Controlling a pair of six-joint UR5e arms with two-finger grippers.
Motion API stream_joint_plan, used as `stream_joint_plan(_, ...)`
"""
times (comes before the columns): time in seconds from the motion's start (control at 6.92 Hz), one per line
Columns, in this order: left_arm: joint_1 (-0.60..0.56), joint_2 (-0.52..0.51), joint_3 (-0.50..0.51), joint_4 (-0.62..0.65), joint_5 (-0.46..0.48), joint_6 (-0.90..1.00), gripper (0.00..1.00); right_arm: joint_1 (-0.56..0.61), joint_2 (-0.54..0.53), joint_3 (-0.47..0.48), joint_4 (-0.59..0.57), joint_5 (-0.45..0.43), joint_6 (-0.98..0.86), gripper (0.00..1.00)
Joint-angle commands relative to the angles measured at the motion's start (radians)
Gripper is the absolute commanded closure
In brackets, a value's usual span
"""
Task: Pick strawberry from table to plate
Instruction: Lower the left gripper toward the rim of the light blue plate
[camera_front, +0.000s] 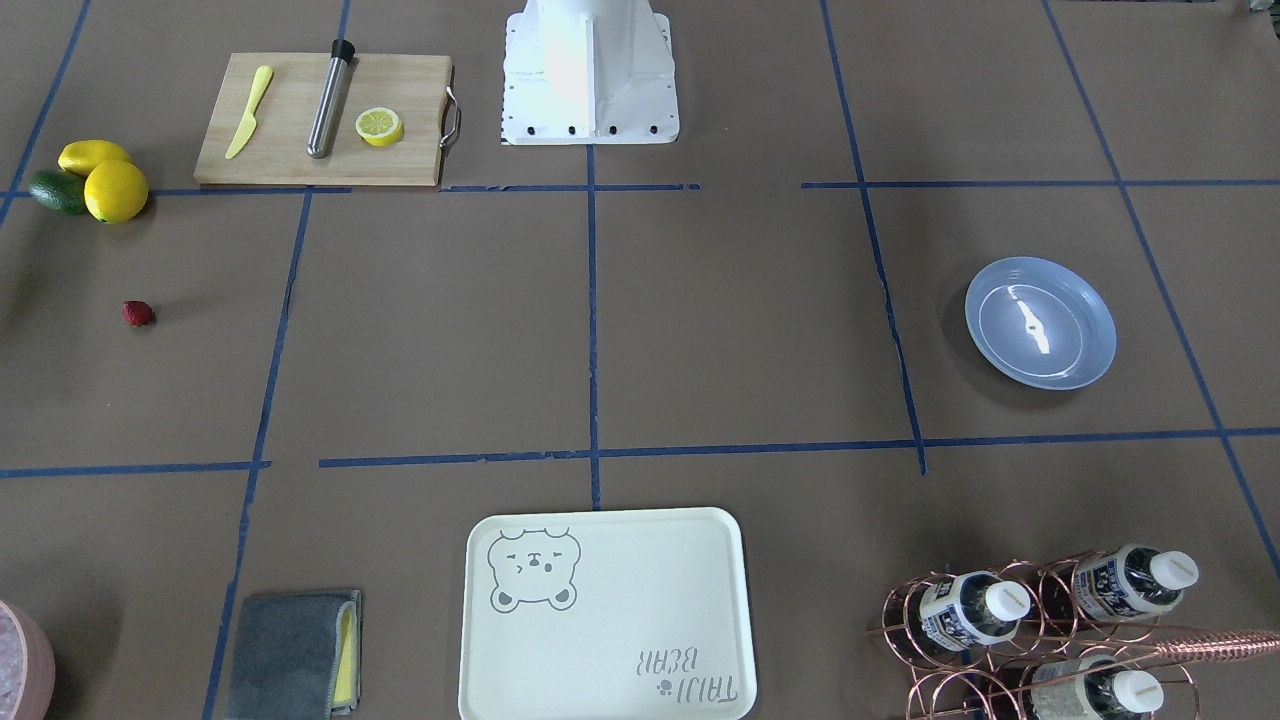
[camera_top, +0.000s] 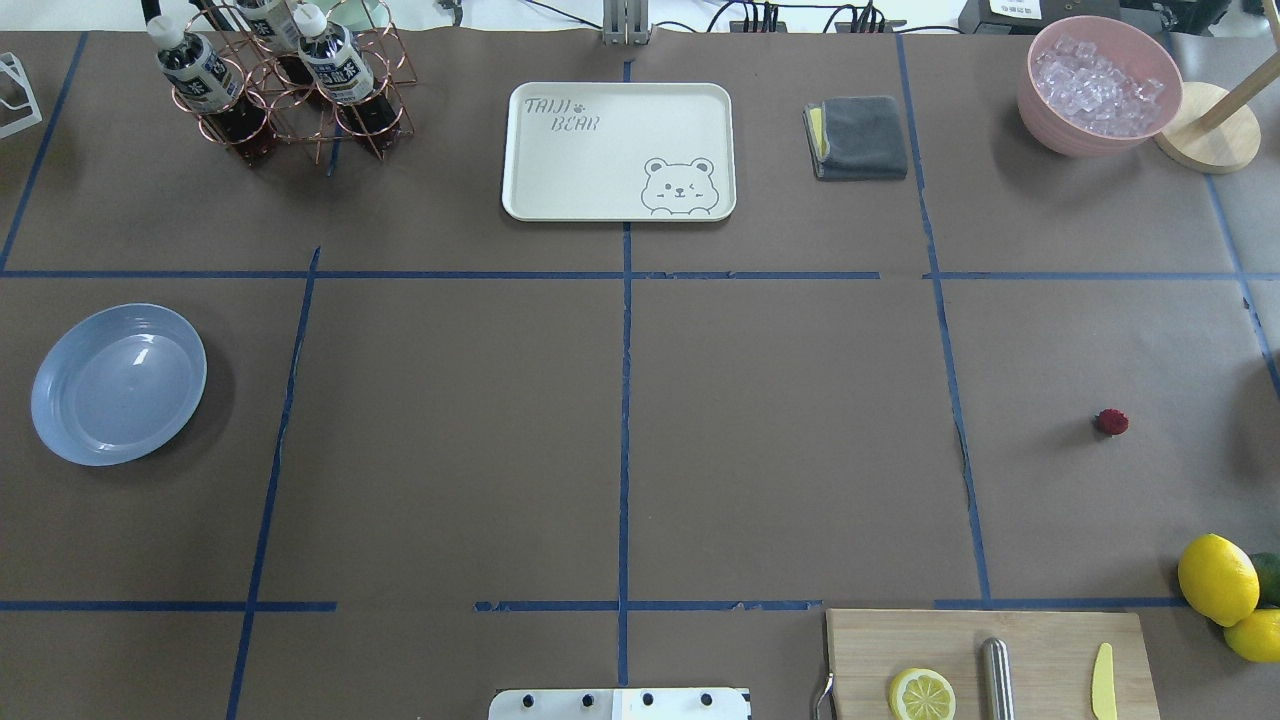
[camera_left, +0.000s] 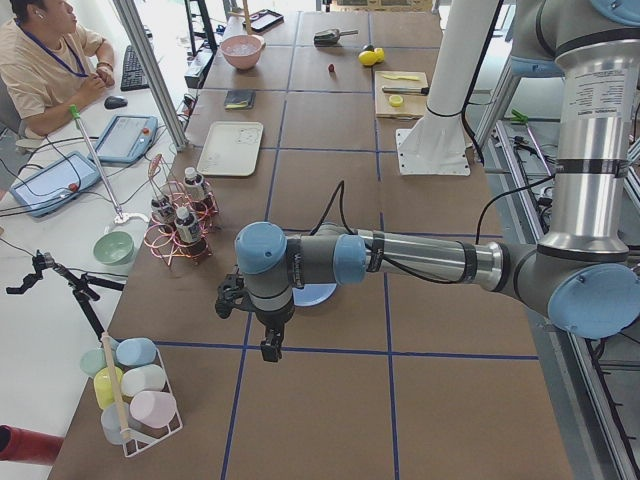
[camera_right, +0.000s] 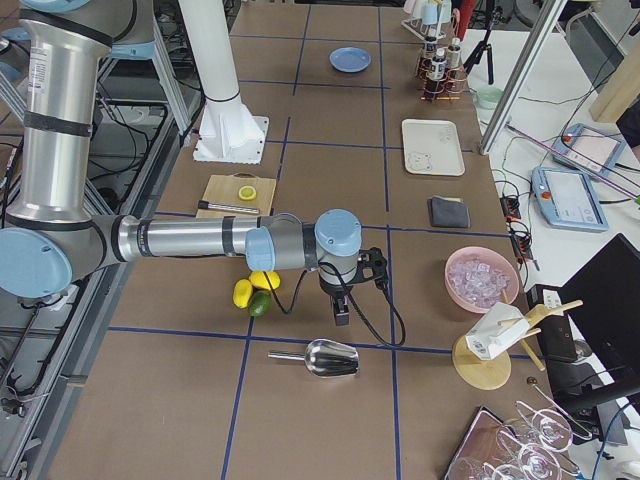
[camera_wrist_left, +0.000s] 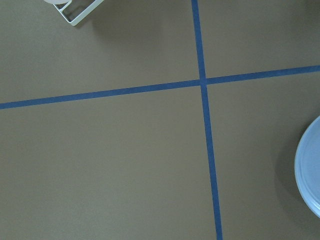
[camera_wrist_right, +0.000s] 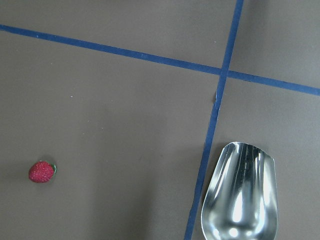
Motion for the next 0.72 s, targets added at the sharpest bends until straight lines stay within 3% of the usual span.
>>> stream_joint_plan(0.0, -0.006, 0.011, 0.003, -0.011, -0.011, 0.002, 0.0, -0.002, -0.003, -0.006, 0.004, 0.002, -0.003, 0.0)
stream_joint_plan(0.58, -0.006, 0.012, -0.061, -0.007, -0.037, 0.0, 0.0, -0.003, -0.003, -0.03, 0.005, 0.014, -0.005, 0.0)
